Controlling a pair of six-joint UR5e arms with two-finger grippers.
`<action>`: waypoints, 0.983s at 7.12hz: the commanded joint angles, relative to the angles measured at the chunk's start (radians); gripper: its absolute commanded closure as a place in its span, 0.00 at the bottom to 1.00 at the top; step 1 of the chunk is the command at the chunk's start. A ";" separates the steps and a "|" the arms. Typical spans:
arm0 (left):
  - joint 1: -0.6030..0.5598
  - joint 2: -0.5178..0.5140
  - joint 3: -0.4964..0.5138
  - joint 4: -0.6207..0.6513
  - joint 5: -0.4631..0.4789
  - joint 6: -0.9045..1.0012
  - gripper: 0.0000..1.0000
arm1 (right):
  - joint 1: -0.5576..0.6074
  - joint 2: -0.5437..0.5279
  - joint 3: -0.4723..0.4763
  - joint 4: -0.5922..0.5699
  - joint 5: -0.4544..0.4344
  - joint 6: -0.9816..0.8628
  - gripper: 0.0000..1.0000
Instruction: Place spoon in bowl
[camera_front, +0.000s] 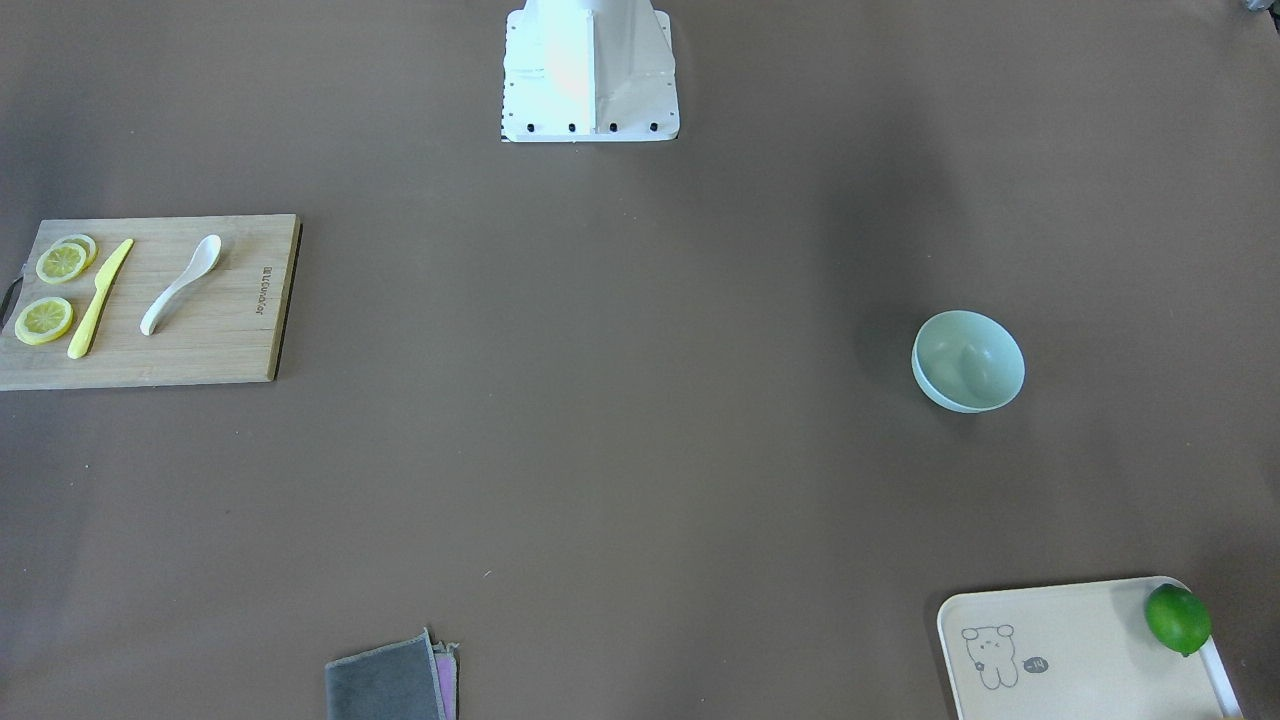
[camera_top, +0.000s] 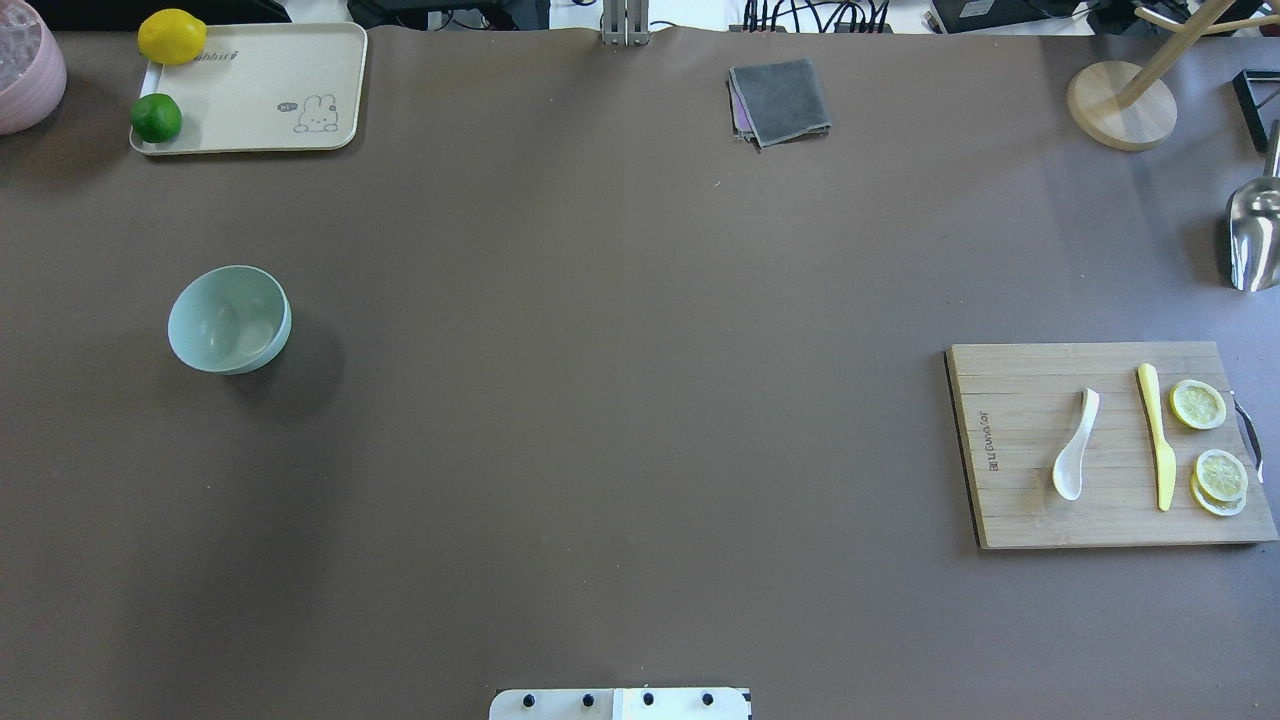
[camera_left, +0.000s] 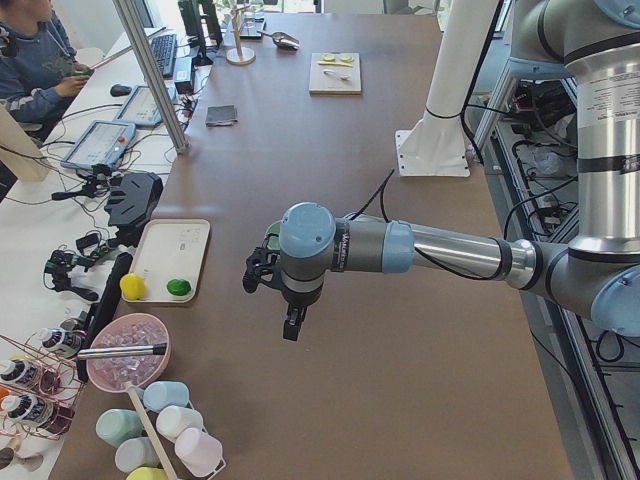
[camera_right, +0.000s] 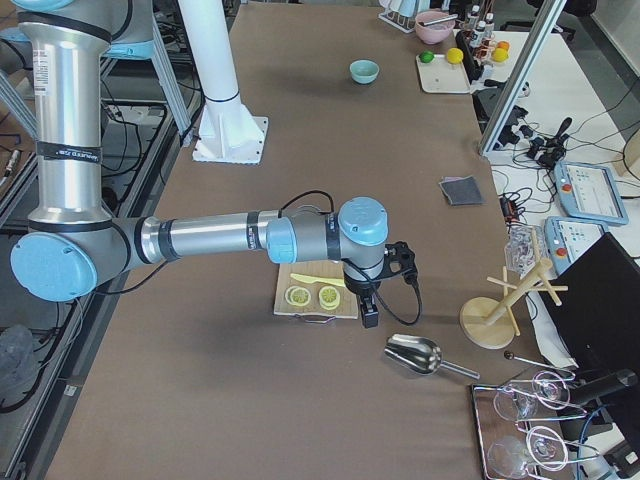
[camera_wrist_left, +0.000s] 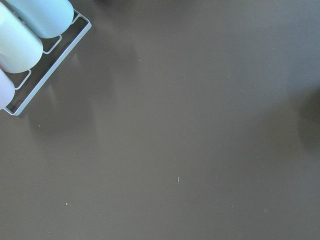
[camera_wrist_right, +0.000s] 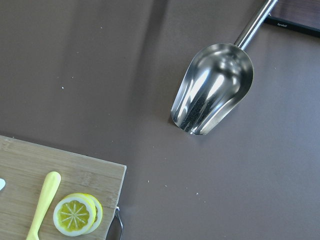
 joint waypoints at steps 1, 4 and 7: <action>-0.009 0.014 0.001 -0.018 -0.014 0.001 0.02 | -0.006 0.001 0.001 0.000 -0.008 0.001 0.00; -0.009 0.021 0.010 -0.034 -0.020 -0.002 0.02 | -0.006 0.007 -0.001 0.003 -0.004 0.011 0.00; -0.010 0.021 0.005 -0.034 -0.017 -0.002 0.02 | -0.006 -0.002 -0.004 0.009 0.008 0.011 0.00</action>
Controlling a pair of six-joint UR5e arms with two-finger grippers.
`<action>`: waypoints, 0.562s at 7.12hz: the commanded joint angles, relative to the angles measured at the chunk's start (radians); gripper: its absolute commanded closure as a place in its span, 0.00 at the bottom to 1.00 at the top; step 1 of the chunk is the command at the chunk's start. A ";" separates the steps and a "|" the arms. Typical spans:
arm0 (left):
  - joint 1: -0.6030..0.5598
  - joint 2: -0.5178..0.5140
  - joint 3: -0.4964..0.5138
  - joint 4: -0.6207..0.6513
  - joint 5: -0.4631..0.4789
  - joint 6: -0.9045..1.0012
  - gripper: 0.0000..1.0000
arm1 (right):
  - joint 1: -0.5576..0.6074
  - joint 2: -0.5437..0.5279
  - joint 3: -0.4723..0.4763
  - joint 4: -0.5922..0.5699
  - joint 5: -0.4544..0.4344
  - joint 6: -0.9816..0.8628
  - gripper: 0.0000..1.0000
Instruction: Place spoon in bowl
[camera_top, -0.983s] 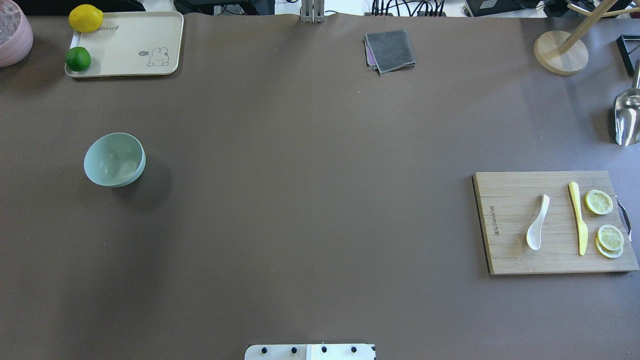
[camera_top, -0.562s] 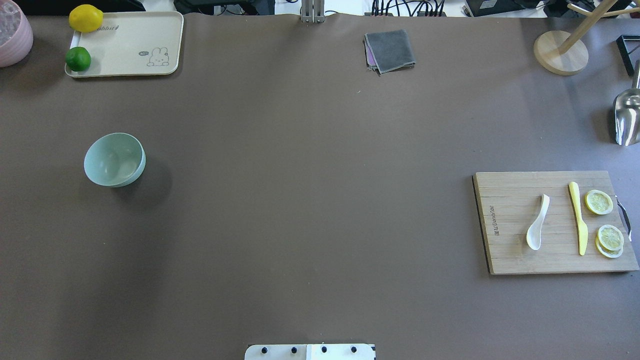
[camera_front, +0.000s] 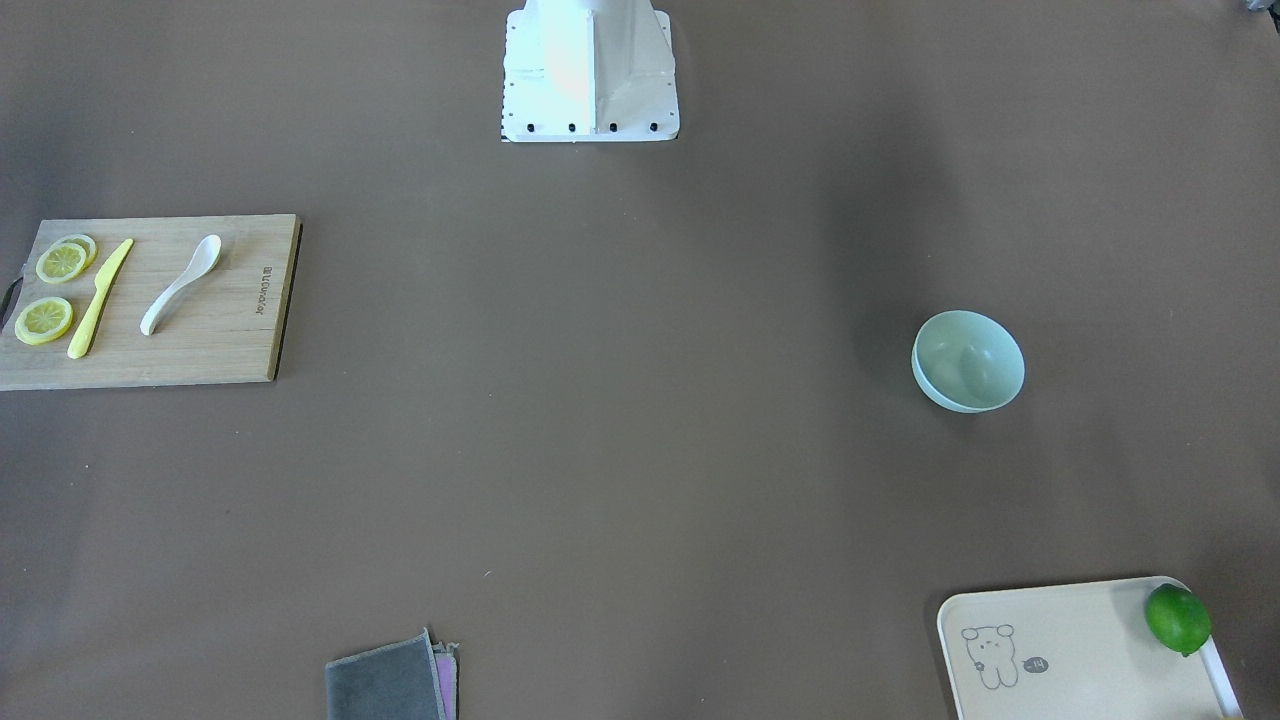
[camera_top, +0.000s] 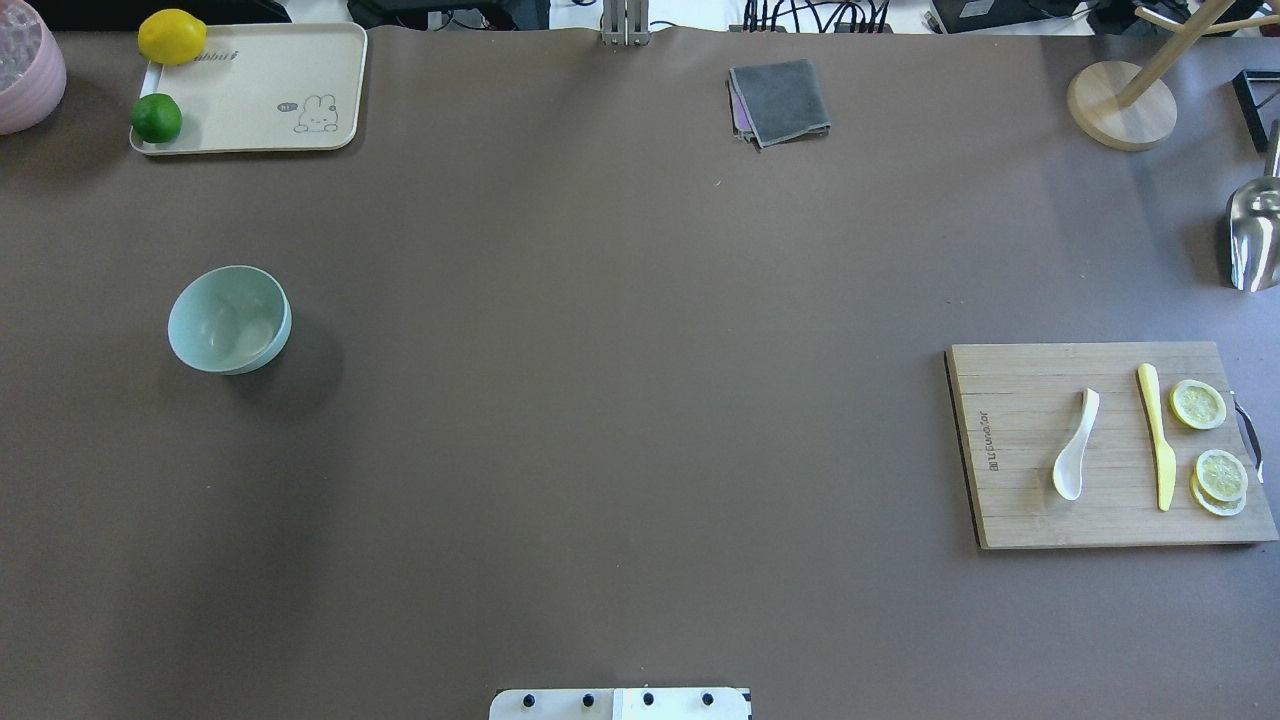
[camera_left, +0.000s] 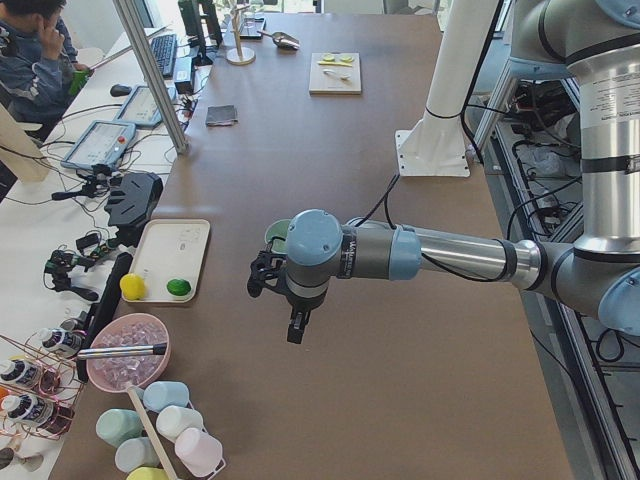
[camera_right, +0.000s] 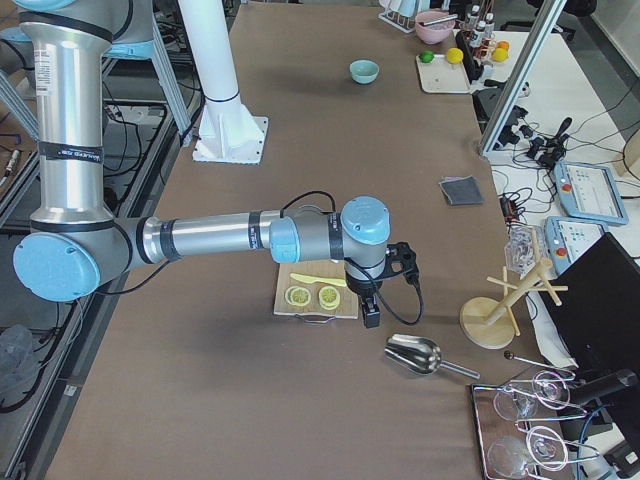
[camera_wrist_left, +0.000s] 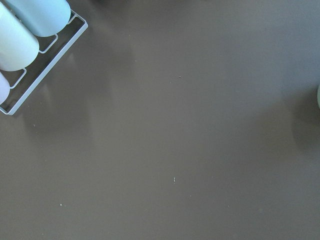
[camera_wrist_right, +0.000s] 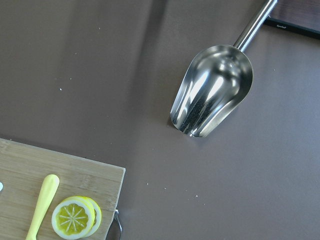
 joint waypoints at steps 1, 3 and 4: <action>0.000 -0.001 -0.008 -0.004 -0.001 0.002 0.02 | 0.000 -0.007 -0.004 0.001 0.038 0.000 0.00; -0.001 0.007 -0.010 -0.009 -0.001 0.004 0.02 | 0.000 -0.007 -0.003 0.004 0.036 -0.001 0.00; -0.001 0.022 -0.011 -0.036 -0.002 0.003 0.02 | 0.000 -0.005 0.006 0.004 0.039 0.000 0.00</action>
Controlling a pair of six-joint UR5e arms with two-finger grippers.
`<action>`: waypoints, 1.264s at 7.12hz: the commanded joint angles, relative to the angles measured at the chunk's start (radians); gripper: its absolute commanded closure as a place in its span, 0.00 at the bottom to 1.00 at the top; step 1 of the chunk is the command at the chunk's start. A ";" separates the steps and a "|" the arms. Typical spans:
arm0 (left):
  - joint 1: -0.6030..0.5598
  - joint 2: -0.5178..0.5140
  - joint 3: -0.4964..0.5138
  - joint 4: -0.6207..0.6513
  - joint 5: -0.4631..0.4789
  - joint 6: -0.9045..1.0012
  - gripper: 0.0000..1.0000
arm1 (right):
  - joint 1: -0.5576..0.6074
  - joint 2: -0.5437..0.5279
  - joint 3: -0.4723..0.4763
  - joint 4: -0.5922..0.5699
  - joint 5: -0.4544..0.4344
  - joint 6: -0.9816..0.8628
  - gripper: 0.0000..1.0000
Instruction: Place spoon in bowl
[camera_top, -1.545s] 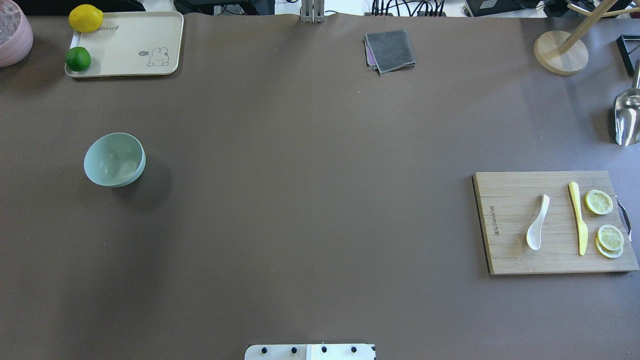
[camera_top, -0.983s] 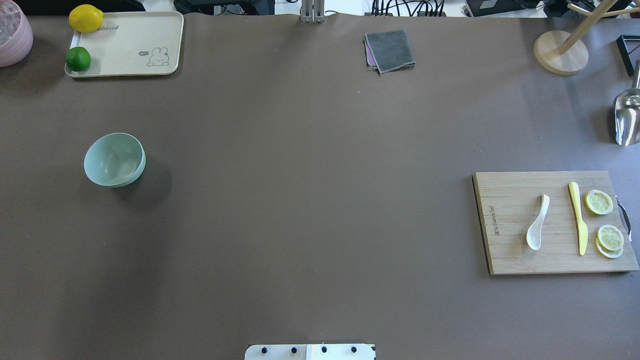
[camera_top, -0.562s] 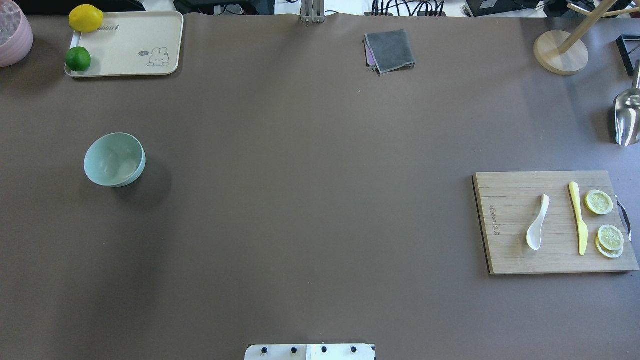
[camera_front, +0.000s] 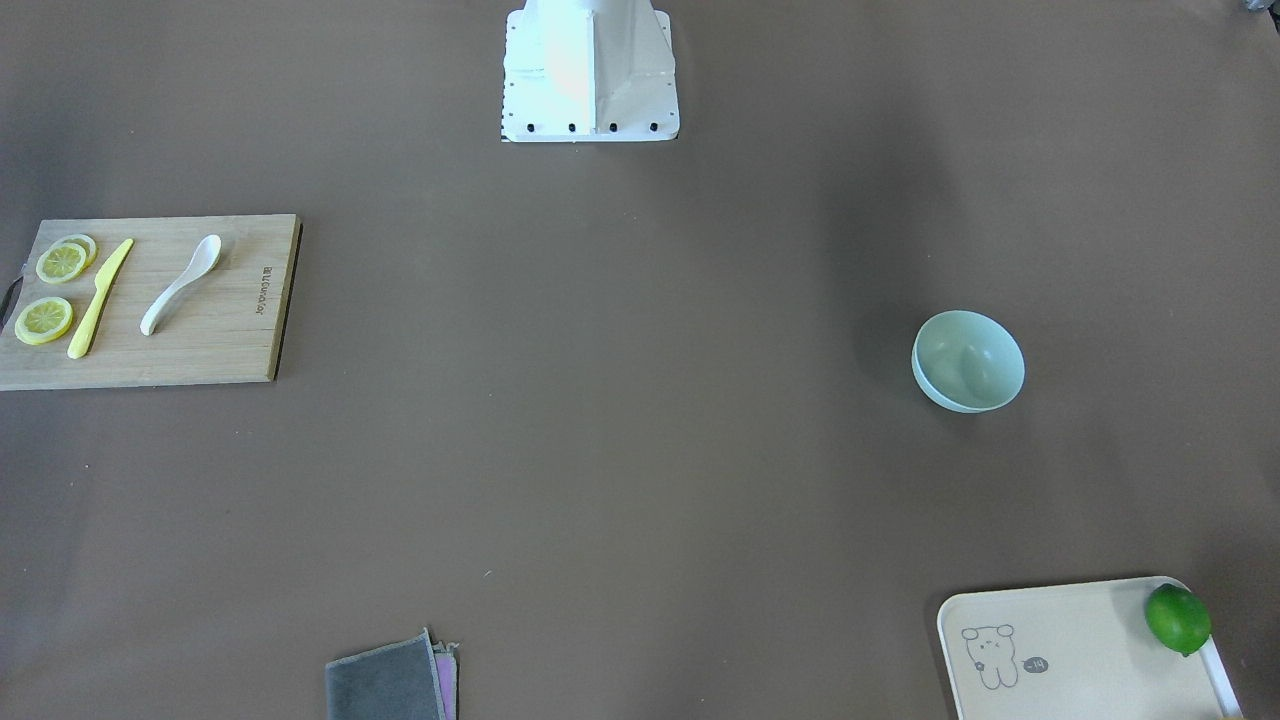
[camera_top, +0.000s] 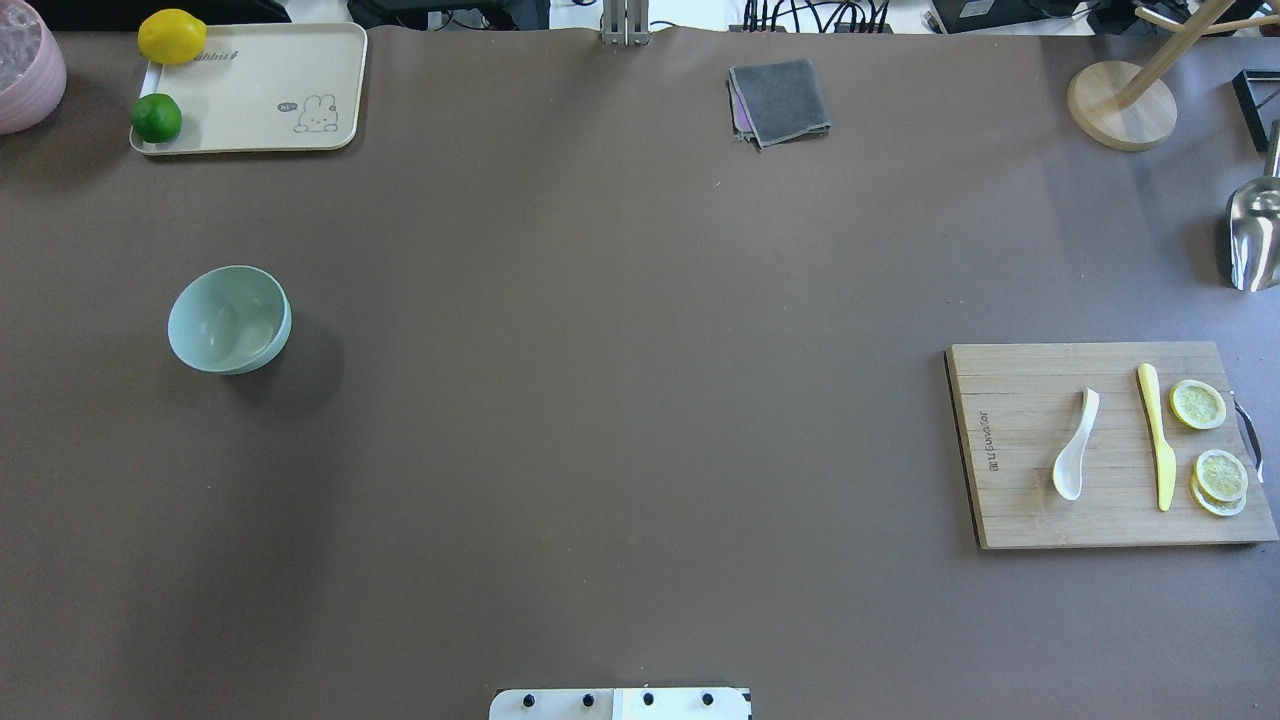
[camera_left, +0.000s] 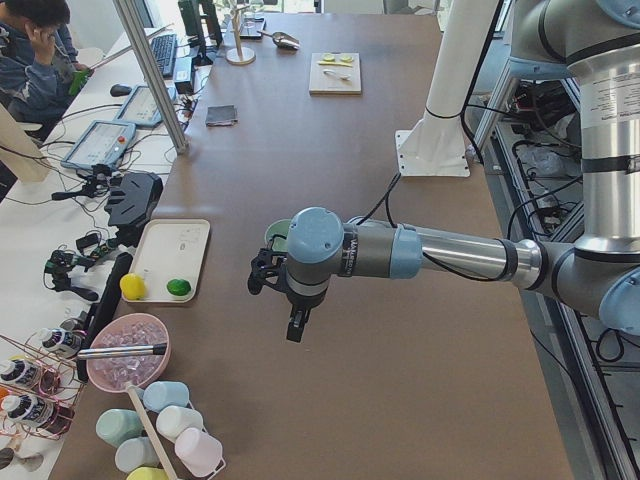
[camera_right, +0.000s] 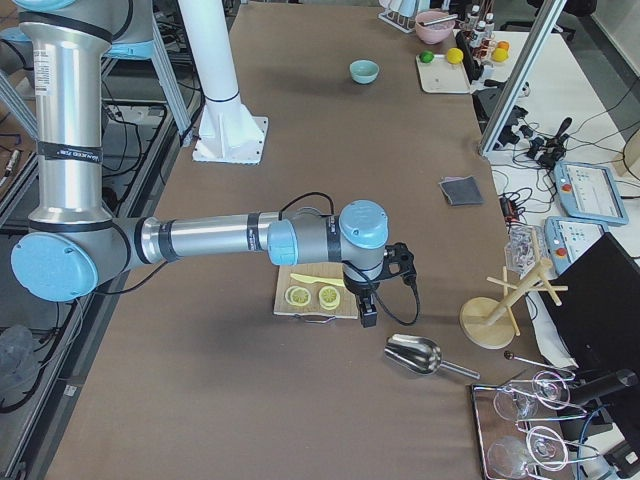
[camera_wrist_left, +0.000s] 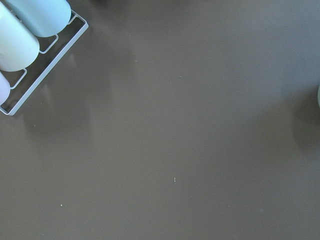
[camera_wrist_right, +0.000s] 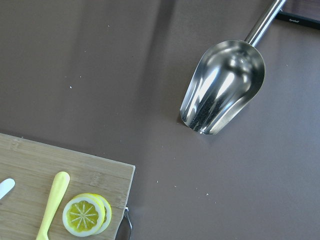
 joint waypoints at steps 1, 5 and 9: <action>0.000 0.014 0.004 -0.041 0.000 -0.002 0.02 | 0.000 -0.002 0.000 0.001 0.004 -0.002 0.00; 0.004 0.011 -0.002 -0.045 -0.001 -0.009 0.02 | 0.000 -0.028 0.004 0.051 0.007 -0.005 0.00; 0.073 0.031 0.006 -0.212 0.000 -0.210 0.03 | 0.000 -0.033 0.006 0.051 0.128 0.001 0.00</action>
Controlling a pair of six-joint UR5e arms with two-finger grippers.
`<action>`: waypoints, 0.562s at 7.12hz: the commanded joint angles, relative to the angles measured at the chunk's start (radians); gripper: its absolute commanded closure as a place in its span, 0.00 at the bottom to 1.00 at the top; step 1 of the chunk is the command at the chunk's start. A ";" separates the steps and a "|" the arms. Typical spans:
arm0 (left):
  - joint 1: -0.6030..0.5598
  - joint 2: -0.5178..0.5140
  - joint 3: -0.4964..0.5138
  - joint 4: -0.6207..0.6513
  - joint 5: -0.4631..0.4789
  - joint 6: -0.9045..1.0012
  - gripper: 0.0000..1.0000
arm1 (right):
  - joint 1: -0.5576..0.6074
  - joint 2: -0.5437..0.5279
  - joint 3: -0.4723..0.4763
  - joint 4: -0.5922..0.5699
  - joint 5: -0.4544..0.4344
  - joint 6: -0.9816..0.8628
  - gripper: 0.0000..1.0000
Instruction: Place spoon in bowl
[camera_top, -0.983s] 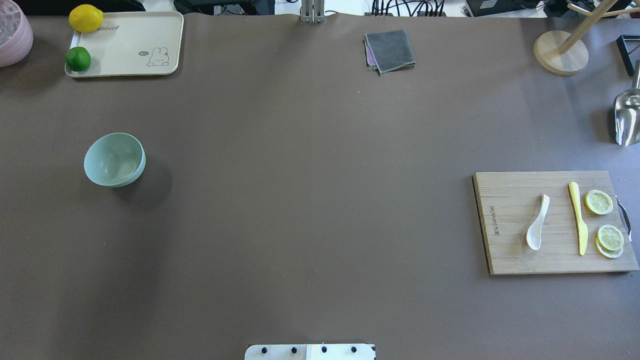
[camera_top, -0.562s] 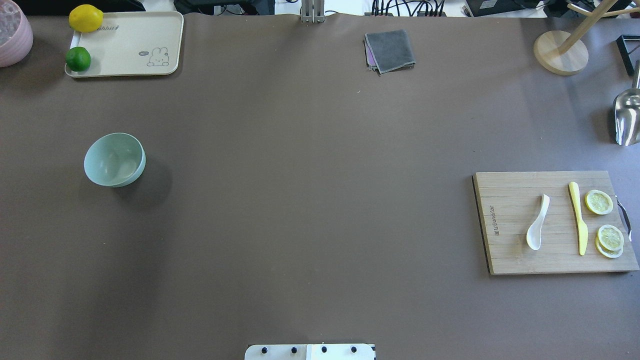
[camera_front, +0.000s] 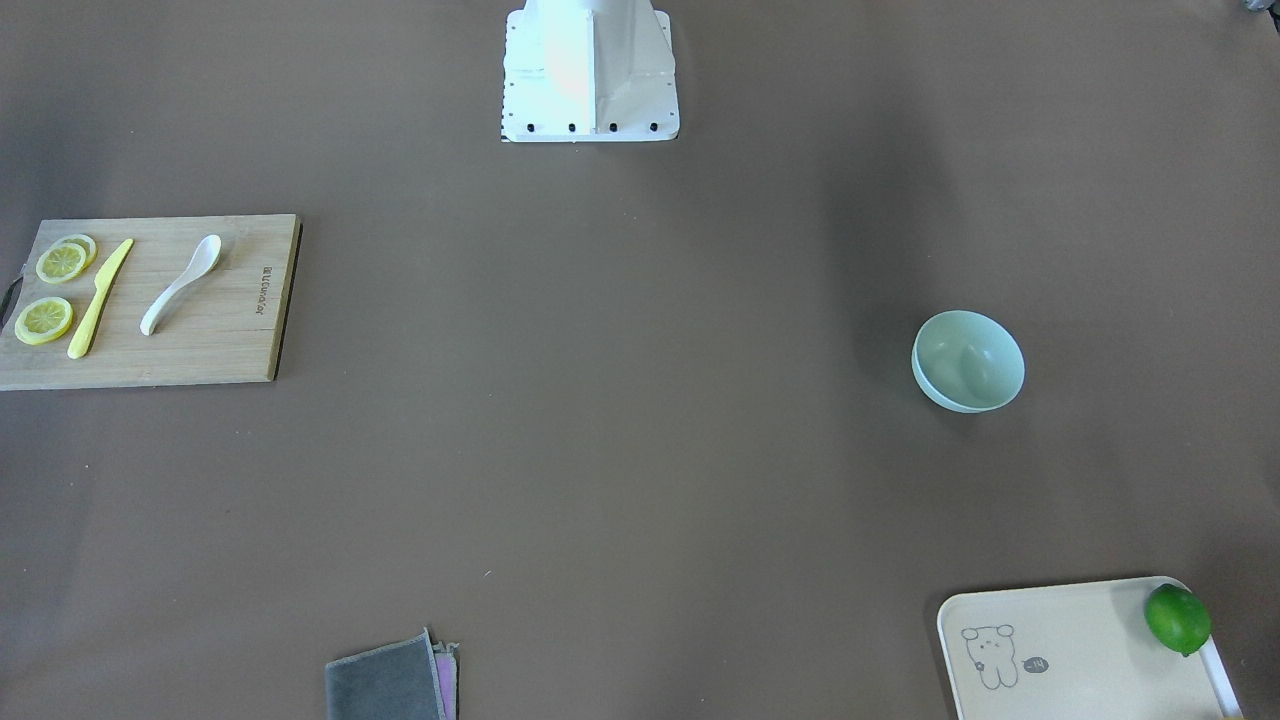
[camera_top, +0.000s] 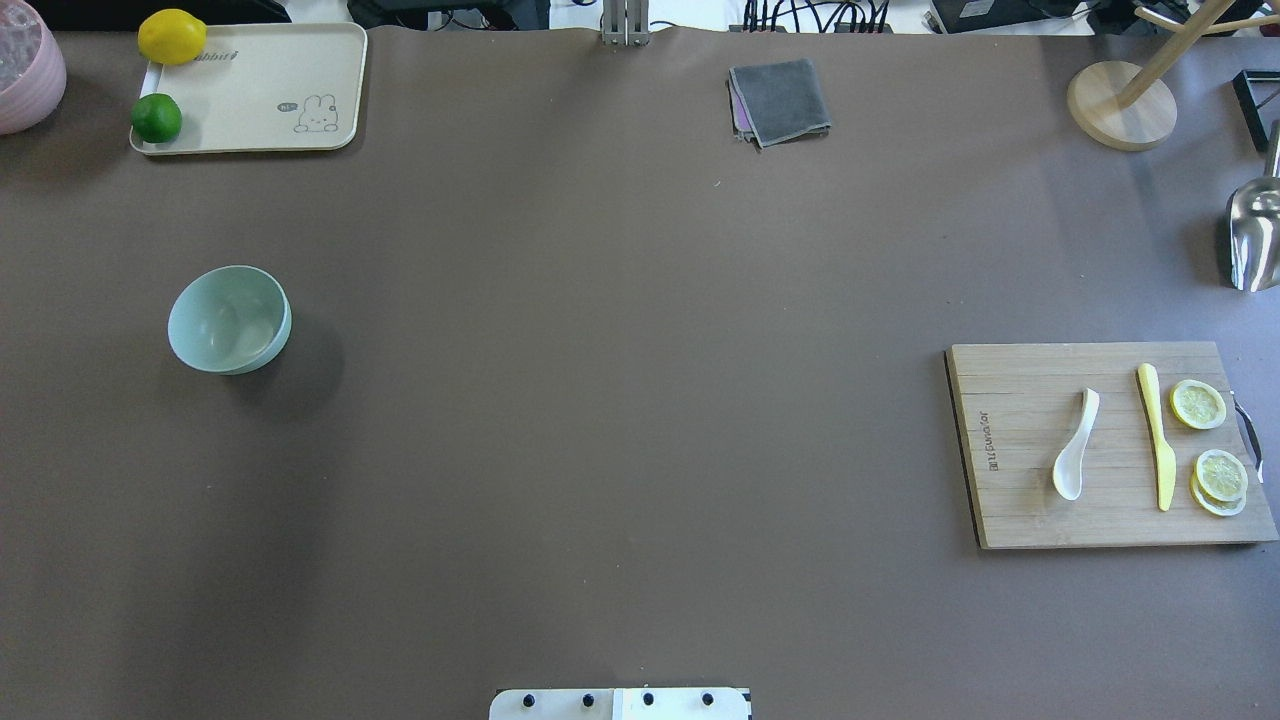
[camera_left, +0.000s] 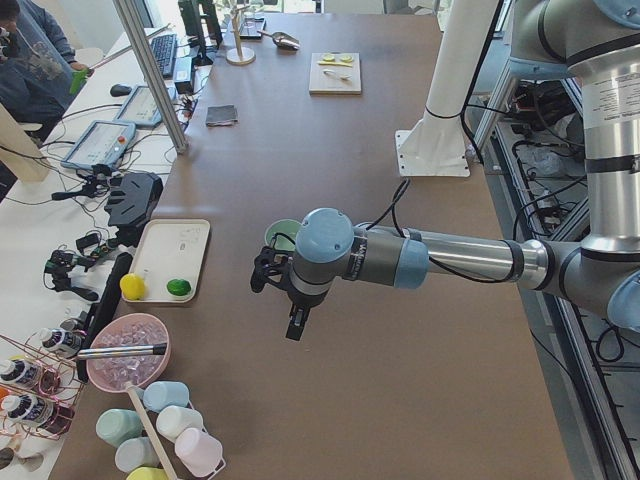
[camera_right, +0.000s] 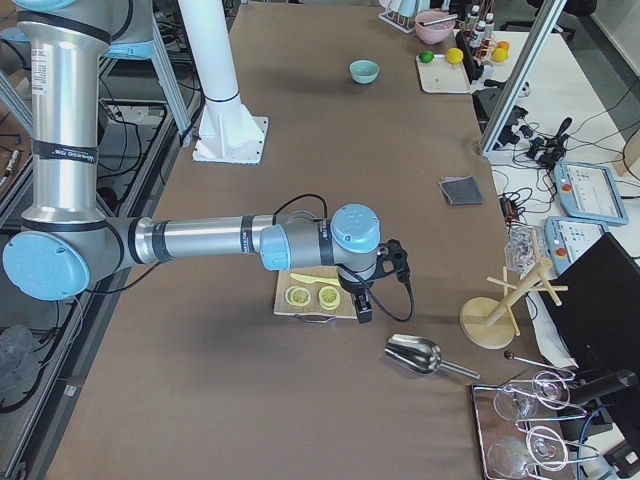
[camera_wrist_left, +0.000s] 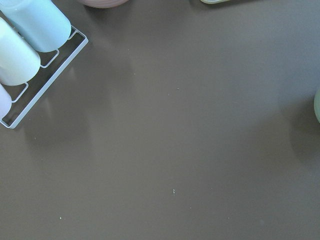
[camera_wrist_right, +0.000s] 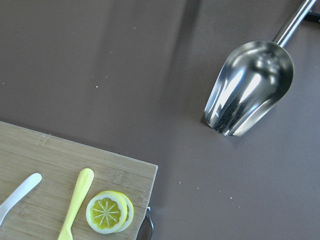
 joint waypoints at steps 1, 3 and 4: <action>0.139 -0.003 0.003 -0.113 0.005 -0.169 0.03 | 0.000 -0.001 0.002 0.000 0.039 0.008 0.00; 0.334 -0.087 0.047 -0.219 0.072 -0.384 0.07 | -0.003 0.001 0.002 0.000 0.039 0.012 0.00; 0.373 -0.160 0.107 -0.220 0.086 -0.393 0.07 | -0.011 0.001 0.002 0.002 0.039 0.012 0.00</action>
